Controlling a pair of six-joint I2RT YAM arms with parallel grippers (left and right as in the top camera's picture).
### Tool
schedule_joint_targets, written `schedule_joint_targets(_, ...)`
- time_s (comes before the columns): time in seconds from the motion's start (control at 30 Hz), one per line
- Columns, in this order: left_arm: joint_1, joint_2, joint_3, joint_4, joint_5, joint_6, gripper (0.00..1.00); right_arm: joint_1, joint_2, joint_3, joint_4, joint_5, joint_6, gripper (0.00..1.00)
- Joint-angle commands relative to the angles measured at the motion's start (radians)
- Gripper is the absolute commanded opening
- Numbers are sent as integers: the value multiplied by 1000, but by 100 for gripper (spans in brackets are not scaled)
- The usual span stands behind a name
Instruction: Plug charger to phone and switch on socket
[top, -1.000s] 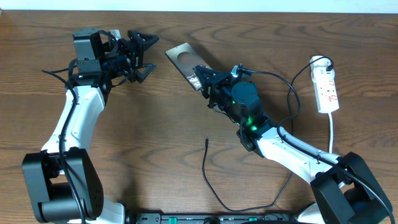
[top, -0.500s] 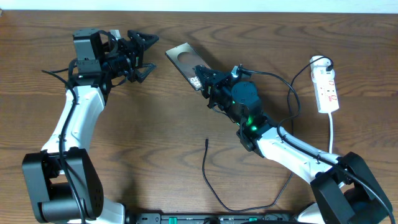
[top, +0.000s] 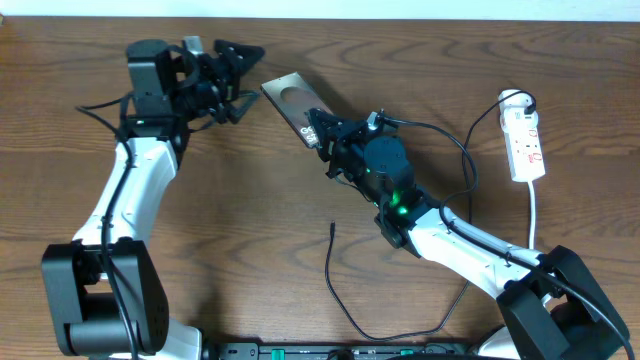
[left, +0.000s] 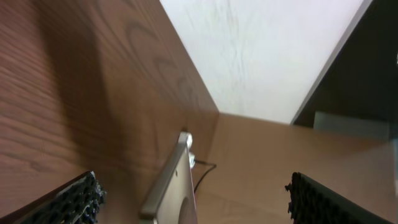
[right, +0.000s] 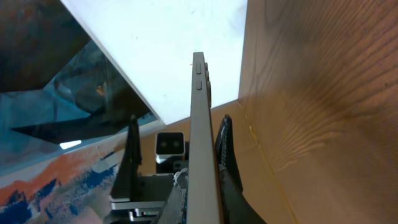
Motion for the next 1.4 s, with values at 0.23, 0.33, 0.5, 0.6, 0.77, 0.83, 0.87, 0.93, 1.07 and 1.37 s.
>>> schedule_joint_targets(0.23, -15, -14, -10, 20, 110, 96, 92, 20, -6, 18, 68, 23, 14, 1)
schedule_joint_targets(0.33, -15, -14, -10, 21, 124, 108, 92, 31, -6, 18, 74, 26, 14, 1)
schedule_joint_targets(0.5, -29, -14, -11, 21, 131, 113, 92, 53, -6, 18, 80, 35, 14, 1)
schedule_joint_targets(0.6, -40, -14, -11, 21, 127, 121, 92, 68, -6, 18, 80, 49, 18, 1)
schedule_joint_targets(0.77, -48, -14, -11, 24, 112, 123, 92, 75, -6, 18, 84, 51, 18, 1)
schedule_joint_targets(0.83, -48, -14, -11, 25, 89, 122, 92, 76, -6, 18, 92, 67, 32, 1)
schedule_joint_targets(0.87, -48, -14, -11, 24, 74, 116, 92, 79, -6, 18, 97, 80, 45, 1)
schedule_joint_targets(0.93, -48, -14, -11, 32, 55, 94, 92, 84, -6, 18, 106, 114, 53, 1)
schedule_joint_targets(1.07, -48, -14, -11, 82, 48, 39, 92, 87, -6, 18, 108, 154, 107, 1)
schedule_joint_targets(1.37, -50, -14, -11, 114, 47, 18, 92, 121, -6, 18, 117, 188, 134, 1)
